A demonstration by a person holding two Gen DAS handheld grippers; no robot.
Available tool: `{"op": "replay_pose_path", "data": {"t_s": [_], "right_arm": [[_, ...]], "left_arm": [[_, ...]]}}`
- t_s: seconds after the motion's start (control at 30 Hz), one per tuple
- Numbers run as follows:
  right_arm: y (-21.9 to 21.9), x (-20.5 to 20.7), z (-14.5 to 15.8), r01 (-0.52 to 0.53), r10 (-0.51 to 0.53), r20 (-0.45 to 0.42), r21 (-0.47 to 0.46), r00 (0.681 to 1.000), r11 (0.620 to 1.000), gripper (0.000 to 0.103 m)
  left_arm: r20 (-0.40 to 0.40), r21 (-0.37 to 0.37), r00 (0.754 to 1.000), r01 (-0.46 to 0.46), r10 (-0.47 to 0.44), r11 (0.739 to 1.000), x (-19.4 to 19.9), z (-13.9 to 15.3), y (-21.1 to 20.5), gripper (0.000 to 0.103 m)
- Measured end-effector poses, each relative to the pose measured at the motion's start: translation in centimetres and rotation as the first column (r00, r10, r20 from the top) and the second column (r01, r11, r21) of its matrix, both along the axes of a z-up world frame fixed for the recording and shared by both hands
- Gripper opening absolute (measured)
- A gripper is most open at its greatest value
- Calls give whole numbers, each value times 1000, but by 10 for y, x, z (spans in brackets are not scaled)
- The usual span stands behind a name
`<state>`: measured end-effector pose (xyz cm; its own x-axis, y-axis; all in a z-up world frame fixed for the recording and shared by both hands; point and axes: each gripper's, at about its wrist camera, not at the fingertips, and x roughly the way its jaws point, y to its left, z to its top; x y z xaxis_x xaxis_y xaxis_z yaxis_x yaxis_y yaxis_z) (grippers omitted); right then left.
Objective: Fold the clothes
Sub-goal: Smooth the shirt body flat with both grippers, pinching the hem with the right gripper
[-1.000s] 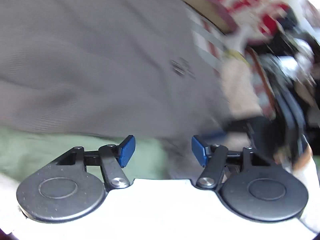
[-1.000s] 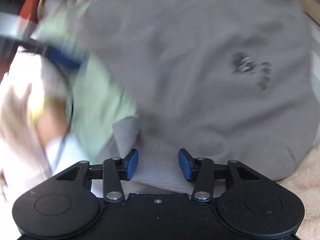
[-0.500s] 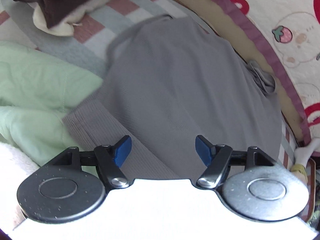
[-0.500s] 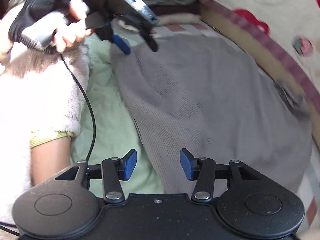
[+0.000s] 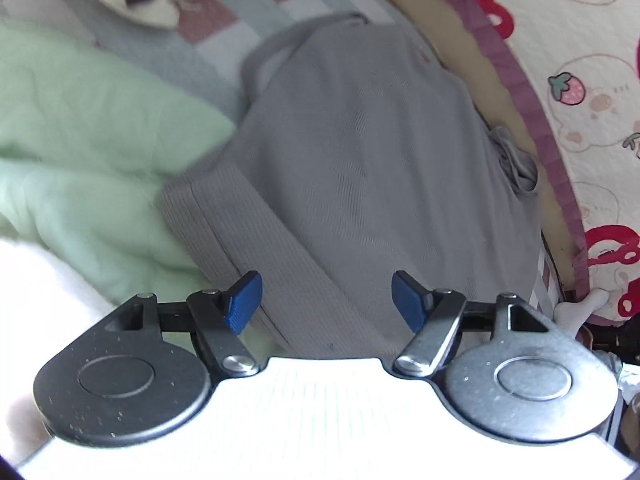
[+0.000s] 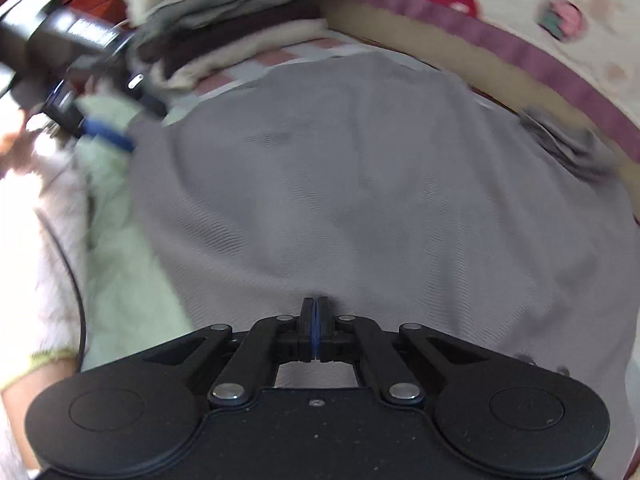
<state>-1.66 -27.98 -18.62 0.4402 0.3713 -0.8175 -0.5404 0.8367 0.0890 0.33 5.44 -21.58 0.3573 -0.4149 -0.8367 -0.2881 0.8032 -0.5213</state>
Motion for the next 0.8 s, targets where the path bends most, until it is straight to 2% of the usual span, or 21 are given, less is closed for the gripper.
{"op": "replay_pose_path", "data": {"t_s": [0.07,0.1,0.17,0.2,0.23,0.3,0.4,0.5,0.57,0.6,0.63,0.7,0.8], "right_arm": [[-7,-4,4,2,-1,-15,69,1000,998,1],[-5,-10,6,-24,25,-14,90,1000,996,9],[5,-29,8,-91,90,14,82,996,992,11],[9,-38,8,-120,119,26,73,993,990,21],[13,-45,4,-134,133,30,48,991,990,30],[21,-59,-2,-161,161,39,-3,986,987,31],[32,-73,-14,-194,199,50,-91,979,977,33],[42,-73,-28,-234,252,60,-220,966,947,46],[47,-71,-29,-255,278,60,-252,959,933,51],[47,-69,-28,-255,278,62,-251,958,934,54],[46,-67,-25,-235,258,73,-234,963,944,56],[45,-65,-24,-222,247,90,-227,965,948,56],[47,-64,-29,-243,272,86,-251,958,937,56]], "left_arm": [[-41,36,999,-32,34,999,4,-11,-4,74],[-45,53,997,-56,59,997,5,-14,-3,74],[-48,65,993,-107,110,992,4,-18,-2,74],[-46,54,992,-112,115,992,2,-18,-3,74],[-31,38,995,-98,99,995,-2,-15,-5,74],[0,31,998,-65,65,997,-7,-9,-10,74],[14,70,999,-46,46,996,-10,-10,-14,73],[17,63,998,-60,59,996,-5,-16,-14,69],[26,52,998,-57,56,997,-1,-17,-14,56],[41,58,998,-46,44,997,0,-14,-16,43],[56,65,998,-35,31,997,1,-12,-18,34],[102,90,995,-10,0,996,3,-5,-25,30],[148,104,988,23,-38,994,6,0,-36,16]]}}
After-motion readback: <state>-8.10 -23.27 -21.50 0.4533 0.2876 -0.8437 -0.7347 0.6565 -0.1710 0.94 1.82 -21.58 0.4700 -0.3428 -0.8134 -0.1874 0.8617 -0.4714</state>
